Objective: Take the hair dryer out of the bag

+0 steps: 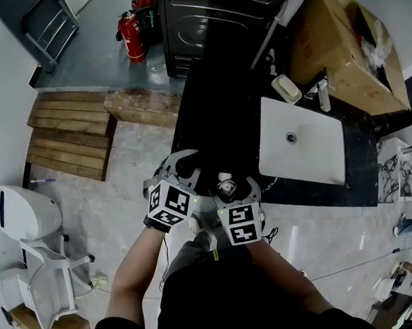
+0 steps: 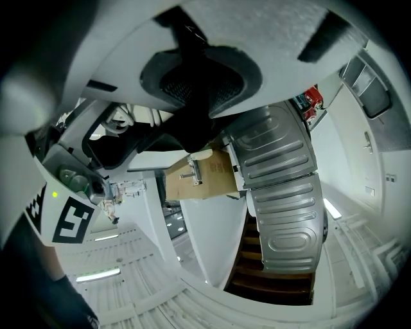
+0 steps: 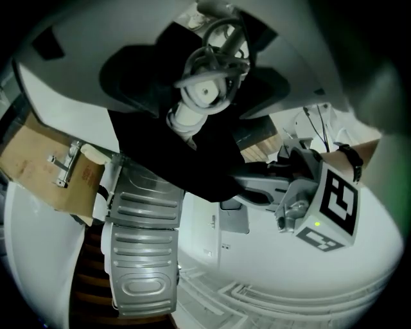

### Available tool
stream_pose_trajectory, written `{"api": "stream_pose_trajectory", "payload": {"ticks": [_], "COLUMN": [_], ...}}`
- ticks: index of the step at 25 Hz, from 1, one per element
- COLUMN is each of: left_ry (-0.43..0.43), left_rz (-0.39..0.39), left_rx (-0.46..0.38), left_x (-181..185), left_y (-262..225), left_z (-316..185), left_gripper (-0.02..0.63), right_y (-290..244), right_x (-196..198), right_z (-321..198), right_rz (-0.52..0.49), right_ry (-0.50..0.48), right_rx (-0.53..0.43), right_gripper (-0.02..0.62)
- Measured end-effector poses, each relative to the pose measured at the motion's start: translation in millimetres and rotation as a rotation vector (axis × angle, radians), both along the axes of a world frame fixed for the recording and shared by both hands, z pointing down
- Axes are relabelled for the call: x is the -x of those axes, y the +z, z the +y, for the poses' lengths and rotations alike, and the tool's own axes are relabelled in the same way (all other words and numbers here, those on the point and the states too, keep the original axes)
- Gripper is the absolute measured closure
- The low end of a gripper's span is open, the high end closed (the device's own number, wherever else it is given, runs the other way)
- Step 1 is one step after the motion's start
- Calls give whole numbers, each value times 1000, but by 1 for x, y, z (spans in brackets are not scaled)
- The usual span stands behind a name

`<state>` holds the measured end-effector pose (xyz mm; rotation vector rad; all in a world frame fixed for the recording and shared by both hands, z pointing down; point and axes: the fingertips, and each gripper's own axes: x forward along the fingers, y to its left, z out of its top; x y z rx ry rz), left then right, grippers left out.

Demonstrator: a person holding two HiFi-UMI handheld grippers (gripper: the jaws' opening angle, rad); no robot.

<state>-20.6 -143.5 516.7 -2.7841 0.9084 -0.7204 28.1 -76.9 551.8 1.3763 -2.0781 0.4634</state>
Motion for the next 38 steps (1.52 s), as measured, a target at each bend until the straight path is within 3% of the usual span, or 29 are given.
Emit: {"api": "stream_pose_trajectory", "payload": {"ticks": [3,8,13,17,22,26,31,38], "left_ry": [-7,-18,-22,-25,-40,-64,-63,-60], "left_rz": [7,18,38,57,71,63,36,7], "left_rx": [-5,-5,-10,-6,-4,16,35,57], "left_x": [1,-1,-1,-1,1,9,15,16], "left_y": [-1,-1,-2,0,1,10,19,28], "left_z": [3,7,10,18,18,15,13,9], "left_gripper": [565,565,565,566,566,566,565,565], "right_y": [-4,13,26,36,35,34,27,17], "right_x": [7,-6,-7,-1,-3,-5,-5,-2], "right_z": [-9,-27,-31,-29,-31,-29,-19,0], "right_rz": [-102,-57,-94,-169,-177,-181,-259,-361], "right_ry": [39,145,193,171,144,82,23,11], "right_rx": [27,71,99,188,180,201,206,223], "right_gripper": [239,272,272,272,272,325,339,342]}}
